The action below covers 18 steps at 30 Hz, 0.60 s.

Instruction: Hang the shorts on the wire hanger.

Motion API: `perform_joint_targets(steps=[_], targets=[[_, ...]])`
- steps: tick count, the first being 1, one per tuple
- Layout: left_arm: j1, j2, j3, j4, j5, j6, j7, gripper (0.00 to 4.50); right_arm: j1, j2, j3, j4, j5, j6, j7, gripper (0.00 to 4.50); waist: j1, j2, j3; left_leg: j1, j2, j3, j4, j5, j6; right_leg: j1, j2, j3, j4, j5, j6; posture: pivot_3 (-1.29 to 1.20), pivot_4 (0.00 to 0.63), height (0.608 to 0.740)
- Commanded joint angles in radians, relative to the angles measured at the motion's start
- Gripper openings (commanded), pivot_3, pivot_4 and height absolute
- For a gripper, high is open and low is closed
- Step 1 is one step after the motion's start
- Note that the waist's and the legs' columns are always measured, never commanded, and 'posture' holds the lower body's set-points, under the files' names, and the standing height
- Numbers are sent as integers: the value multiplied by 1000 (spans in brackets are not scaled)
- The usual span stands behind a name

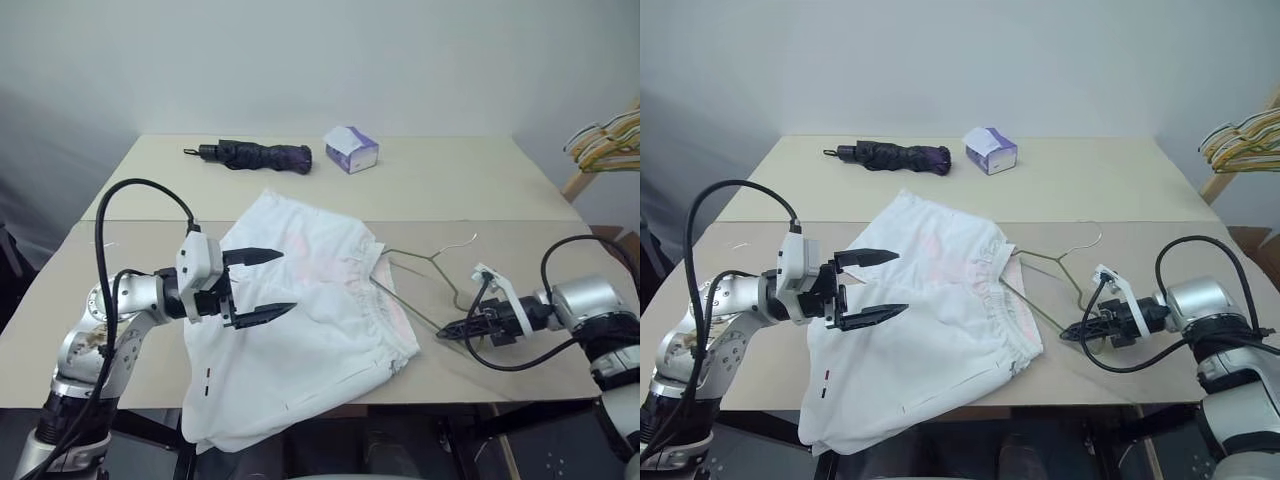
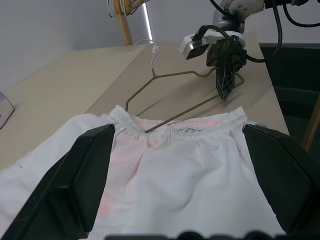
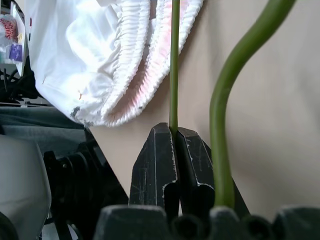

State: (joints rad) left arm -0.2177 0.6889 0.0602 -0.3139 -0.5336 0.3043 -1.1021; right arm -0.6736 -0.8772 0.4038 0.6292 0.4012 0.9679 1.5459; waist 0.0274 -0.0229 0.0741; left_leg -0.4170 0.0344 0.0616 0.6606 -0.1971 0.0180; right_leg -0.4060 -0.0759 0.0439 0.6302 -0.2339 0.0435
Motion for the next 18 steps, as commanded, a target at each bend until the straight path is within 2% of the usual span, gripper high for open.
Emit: perform_joint_targets(steps=[1,5,7,13,16,18], targets=[[-19,5,15,-8,-1,-22,3,4414,-32,6,-64,1,-6,3,-10,0,0,0,0,0,0,0,0,0,0,0,0,0,0,0,0,111,44,740],[-26,3,13,-2,1,-24,2,4414,-31,19,-122,19,-23,-16,-80,0,0,0,0,0,0,0,0,0,0,0,0,0,0,0,0,107,40,740],[-31,2,13,1,2,-25,0,4414,-15,8,-159,-38,-23,-24,-118,0,1,0,0,0,0,0,0,0,0,0,0,0,0,0,0,102,34,740],[-60,3,13,32,7,-36,-9,4414,94,-59,-281,-396,-20,-73,-247,0,8,0,0,-3,0,0,0,0,0,-3,0,-1,0,3,4,75,23,740],[-144,7,14,116,38,-81,-24,4414,148,-85,-272,-642,-149,-218,-402,0,9,1,-1,-5,0,0,0,0,0,-5,0,-1,1,3,5,37,13,740],[-231,5,17,199,68,-119,-18,4414,145,-69,-266,-744,-184,-233,-471,0,8,1,-1,-6,0,0,0,0,-1,-7,0,-1,1,2,6,24,10,740]])
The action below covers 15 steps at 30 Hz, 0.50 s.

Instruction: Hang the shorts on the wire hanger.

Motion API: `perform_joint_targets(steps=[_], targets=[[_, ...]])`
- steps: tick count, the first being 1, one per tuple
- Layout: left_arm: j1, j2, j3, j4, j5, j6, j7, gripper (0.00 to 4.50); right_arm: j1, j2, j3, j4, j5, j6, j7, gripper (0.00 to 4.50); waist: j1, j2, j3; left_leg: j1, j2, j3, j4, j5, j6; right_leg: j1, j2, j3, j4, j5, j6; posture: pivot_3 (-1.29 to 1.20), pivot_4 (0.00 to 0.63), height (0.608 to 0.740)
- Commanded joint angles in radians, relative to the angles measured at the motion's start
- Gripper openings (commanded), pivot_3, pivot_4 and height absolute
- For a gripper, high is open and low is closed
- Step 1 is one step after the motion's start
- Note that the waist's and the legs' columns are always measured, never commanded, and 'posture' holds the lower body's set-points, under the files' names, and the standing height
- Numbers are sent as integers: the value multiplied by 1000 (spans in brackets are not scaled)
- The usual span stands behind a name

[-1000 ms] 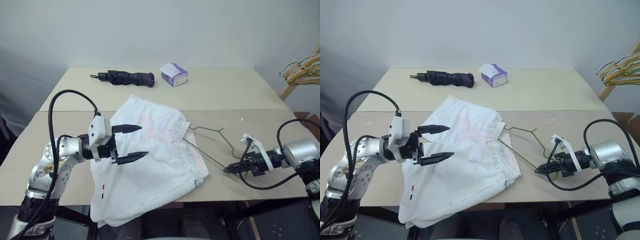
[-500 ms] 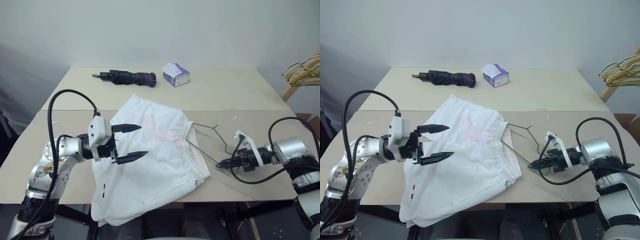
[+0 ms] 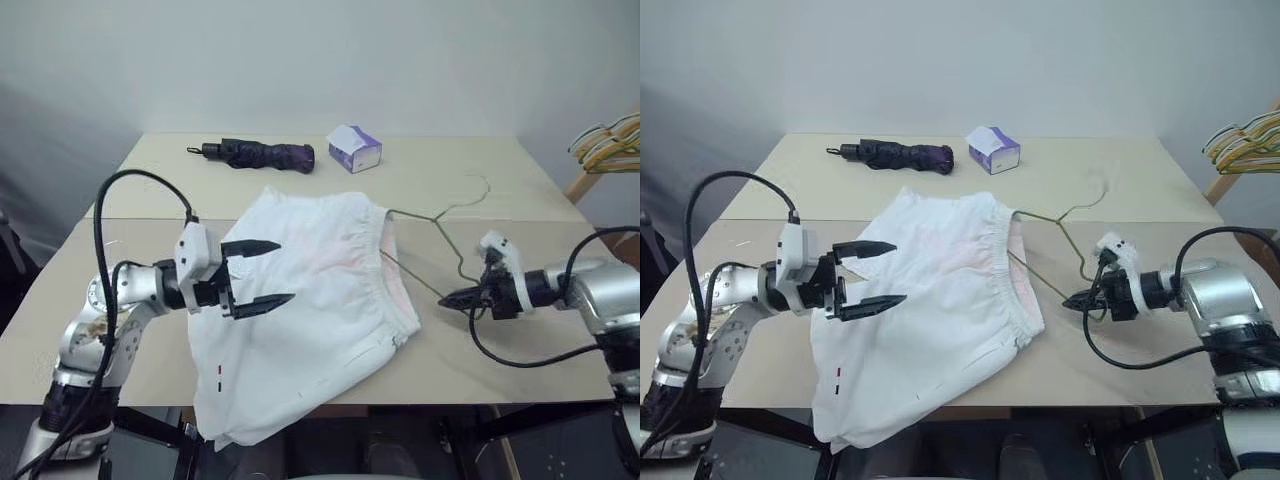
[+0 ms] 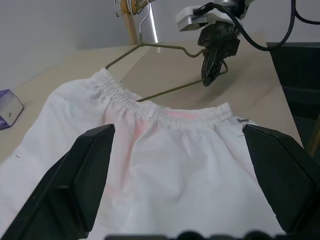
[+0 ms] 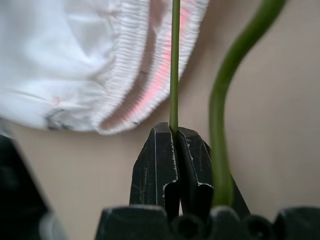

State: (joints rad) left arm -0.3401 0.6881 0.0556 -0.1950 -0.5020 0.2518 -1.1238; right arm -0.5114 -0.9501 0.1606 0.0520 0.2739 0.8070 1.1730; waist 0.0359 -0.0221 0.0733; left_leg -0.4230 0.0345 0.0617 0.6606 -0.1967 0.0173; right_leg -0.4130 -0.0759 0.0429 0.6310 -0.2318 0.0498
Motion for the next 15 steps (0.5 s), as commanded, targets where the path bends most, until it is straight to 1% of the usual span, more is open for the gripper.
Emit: perform_joint_targets(steps=[1,3,4,6,8,11,15], targets=[[-152,5,22,123,56,-91,7,4414,-18,15,-22,-209,-59,-64,-117,0,-2,0,0,-1,0,0,0,0,0,-1,0,0,0,0,1,24,10,740],[-239,9,16,221,101,-159,-1,4414,5,6,12,-299,-111,-132,-137,0,-5,-1,0,-2,0,0,0,0,0,-2,0,0,0,1,1,9,9,740],[-287,13,8,278,123,-198,-18,4414,8,9,34,-340,-132,-136,-151,0,-9,-1,-1,-3,0,0,0,0,0,-3,0,0,0,2,-2,-10,1,740],[-369,19,-16,390,167,-284,-67,4414,8,15,78,-397,-182,-165,-175,0,-16,-1,-1,-6,-1,0,0,0,0,-5,0,0,-1,2,-2,-24,0,740],[-425,16,-40,479,197,-359,-120,4414,-2,19,106,-432,-201,-173,-171,0,-25,-1,-2,-8,-1,0,0,1,0,-7,0,0,0,2,-2,-24,0,740],[-496,7,-85,601,217,-427,-235,4414,-34,25,123,-461,-187,-168,-132,0,-36,-1,-2,-9,-1,0,1,1,0,-7,0,0,-1,3,-1,-40,0,740],[-570,15,-158,739,249,-497,-430,4414,-72,7,136,-464,-162,-179,-49,0,-53,-2,-2,-9,0,0,3,1,0,-7,1,0,1,3,-1,-49,0,740]])
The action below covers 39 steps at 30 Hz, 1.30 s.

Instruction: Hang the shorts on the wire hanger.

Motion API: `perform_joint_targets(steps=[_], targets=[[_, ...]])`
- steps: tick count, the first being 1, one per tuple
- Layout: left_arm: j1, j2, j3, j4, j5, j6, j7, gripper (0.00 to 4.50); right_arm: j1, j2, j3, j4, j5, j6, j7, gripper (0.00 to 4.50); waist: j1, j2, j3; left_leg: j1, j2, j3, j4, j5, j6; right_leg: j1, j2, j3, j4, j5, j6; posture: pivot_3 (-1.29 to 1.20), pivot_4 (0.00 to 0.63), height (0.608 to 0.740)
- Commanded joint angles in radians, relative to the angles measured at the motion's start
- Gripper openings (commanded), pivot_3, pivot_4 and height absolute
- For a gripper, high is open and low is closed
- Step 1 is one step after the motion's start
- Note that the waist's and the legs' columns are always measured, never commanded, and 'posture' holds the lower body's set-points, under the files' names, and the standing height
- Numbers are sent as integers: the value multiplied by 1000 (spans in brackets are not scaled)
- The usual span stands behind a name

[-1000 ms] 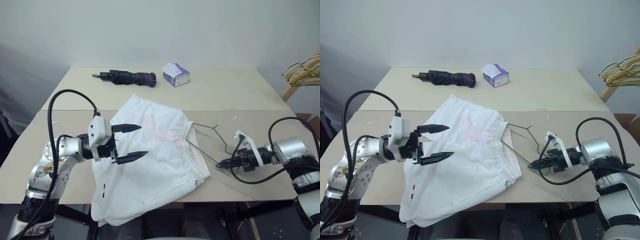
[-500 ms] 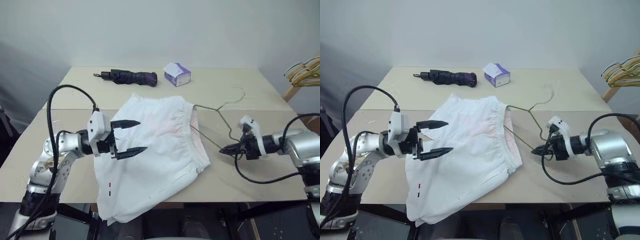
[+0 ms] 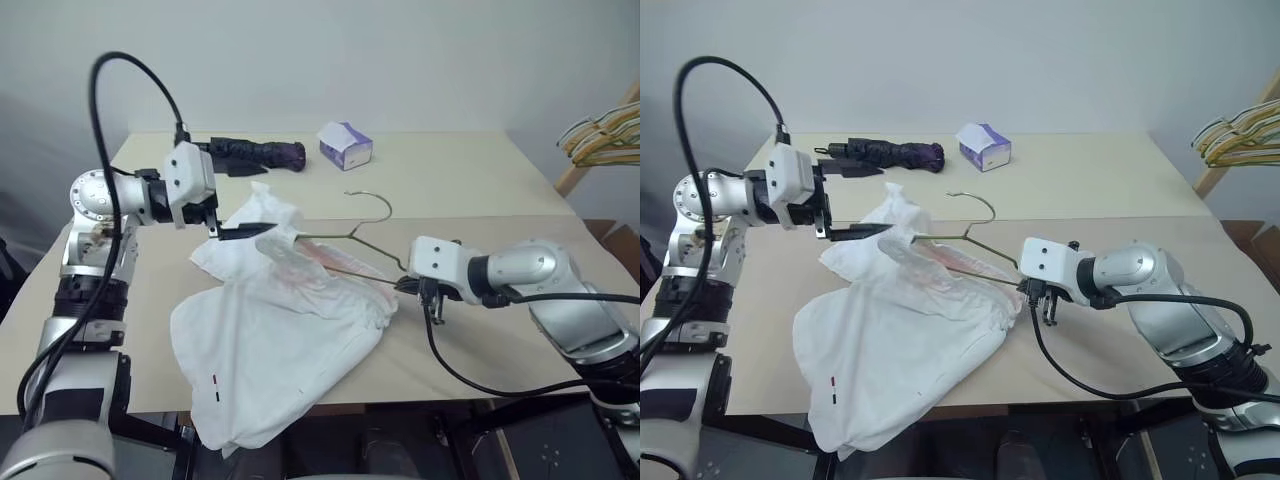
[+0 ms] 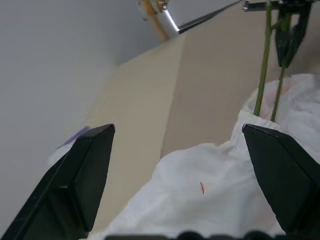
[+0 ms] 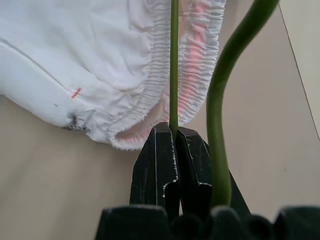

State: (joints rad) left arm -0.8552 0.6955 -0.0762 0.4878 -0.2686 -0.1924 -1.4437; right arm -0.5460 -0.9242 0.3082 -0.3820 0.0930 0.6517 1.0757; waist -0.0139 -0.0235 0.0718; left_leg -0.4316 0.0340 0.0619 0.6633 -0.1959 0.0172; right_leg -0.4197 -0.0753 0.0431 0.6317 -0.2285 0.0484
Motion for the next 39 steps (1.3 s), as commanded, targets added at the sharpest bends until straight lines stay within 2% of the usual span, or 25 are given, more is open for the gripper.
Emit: perform_joint_targets(steps=[1,14,28,36,39], targets=[[-68,8,-35,79,20,-61,-138,4414,-44,-21,-12,-29,24,-22,64,0,-7,0,0,0,0,0,0,0,0,0,0,0,0,0,0,-49,0,740],[-117,44,-275,233,17,-240,-171,4414,-79,-22,-51,-39,118,35,175,0,-34,0,0,0,1,0,0,0,0,-1,0,1,2,0,0,-74,0,740],[-61,52,-323,193,-33,-262,-171,70,-124,-11,-56,-31,185,115,168,0,-36,0,0,0,0,0,4,0,0,-3,-1,1,9,0,0,-73,0,740],[-48,26,-257,172,-38,-192,-171,31,-93,-15,-71,-21,183,37,171,0,-37,0,0,0,0,0,5,0,0,-3,-1,1,10,-1,0,-79,0,740],[-26,28,-233,134,-49,-154,-171,0,-47,-31,-105,-10,171,29,139,817,-37,0,0,0,0,0,5,0,0,-3,-1,1,10,-1,0,-79,0,740]])
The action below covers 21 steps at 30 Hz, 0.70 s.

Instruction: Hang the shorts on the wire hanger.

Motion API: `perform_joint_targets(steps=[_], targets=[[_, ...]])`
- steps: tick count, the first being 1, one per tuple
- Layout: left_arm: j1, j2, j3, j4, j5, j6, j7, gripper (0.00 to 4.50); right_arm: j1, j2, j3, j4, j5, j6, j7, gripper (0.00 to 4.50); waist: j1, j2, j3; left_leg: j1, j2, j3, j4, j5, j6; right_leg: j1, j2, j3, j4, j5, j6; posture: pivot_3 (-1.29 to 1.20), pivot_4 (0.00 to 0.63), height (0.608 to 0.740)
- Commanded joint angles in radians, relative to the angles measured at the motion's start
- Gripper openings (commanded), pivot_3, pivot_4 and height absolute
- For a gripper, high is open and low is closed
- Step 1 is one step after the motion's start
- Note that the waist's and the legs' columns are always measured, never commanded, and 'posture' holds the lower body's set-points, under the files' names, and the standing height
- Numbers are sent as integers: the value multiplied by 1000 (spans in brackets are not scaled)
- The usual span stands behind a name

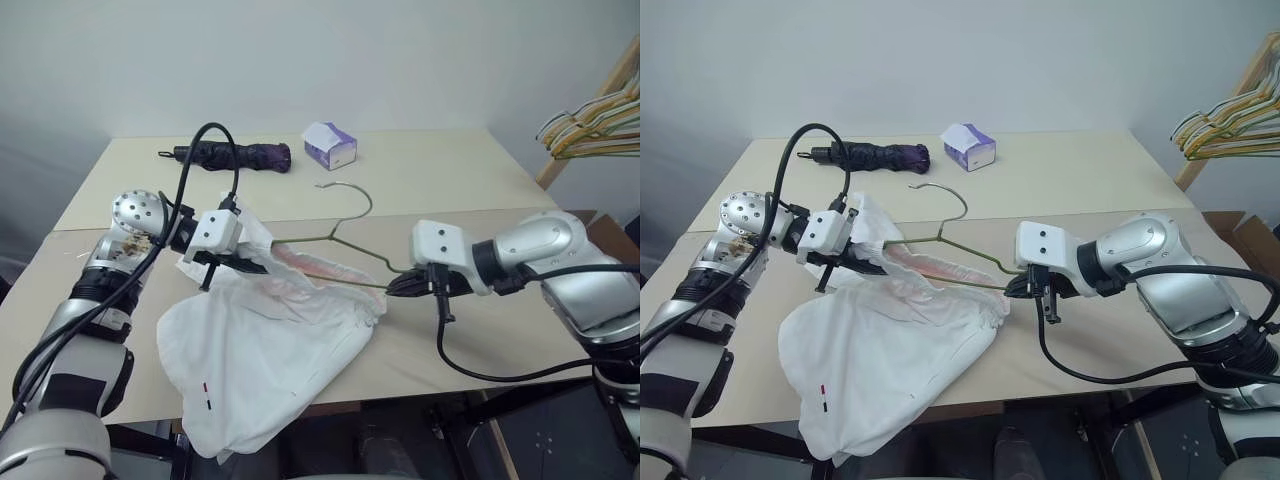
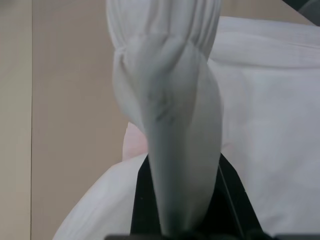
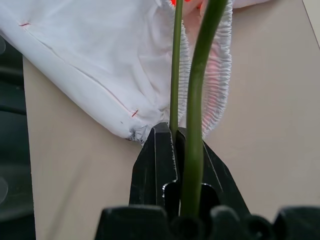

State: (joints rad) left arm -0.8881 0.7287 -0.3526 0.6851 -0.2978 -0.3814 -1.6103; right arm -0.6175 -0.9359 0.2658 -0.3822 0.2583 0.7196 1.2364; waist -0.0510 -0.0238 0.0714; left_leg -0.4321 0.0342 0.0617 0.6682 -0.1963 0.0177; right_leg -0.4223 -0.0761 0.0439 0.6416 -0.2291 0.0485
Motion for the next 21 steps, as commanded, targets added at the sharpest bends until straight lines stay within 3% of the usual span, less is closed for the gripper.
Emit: perform_joint_targets(steps=[1,8,11,16,21], targets=[[15,-3,51,-75,-22,48,-4,0,42,-24,-81,-5,6,-42,-32,1122,0,0,0,0,0,0,0,0,0,0,0,0,0,0,0,-79,0,740],[69,-4,116,-138,-10,124,8,0,282,-28,-294,19,41,-24,-138,3532,5,-1,-1,0,0,0,1,0,0,1,0,0,0,0,0,-63,0,740],[87,-10,145,-163,-13,159,29,0,393,24,-355,28,53,-49,-202,4476,5,-3,-3,0,0,0,1,0,0,1,0,0,0,0,0,-60,0,740],[107,-25,180,-203,-11,209,52,0,487,186,-349,-11,108,-43,-300,4476,-3,-5,-9,2,0,0,1,0,0,2,1,1,1,0,0,-55,0,740],[131,-31,194,-243,-8,234,72,0,483,441,-294,-8,150,89,-505,4476,-12,-8,-18,2,1,-1,0,0,0,2,2,1,1,0,0,-46,0,740]])
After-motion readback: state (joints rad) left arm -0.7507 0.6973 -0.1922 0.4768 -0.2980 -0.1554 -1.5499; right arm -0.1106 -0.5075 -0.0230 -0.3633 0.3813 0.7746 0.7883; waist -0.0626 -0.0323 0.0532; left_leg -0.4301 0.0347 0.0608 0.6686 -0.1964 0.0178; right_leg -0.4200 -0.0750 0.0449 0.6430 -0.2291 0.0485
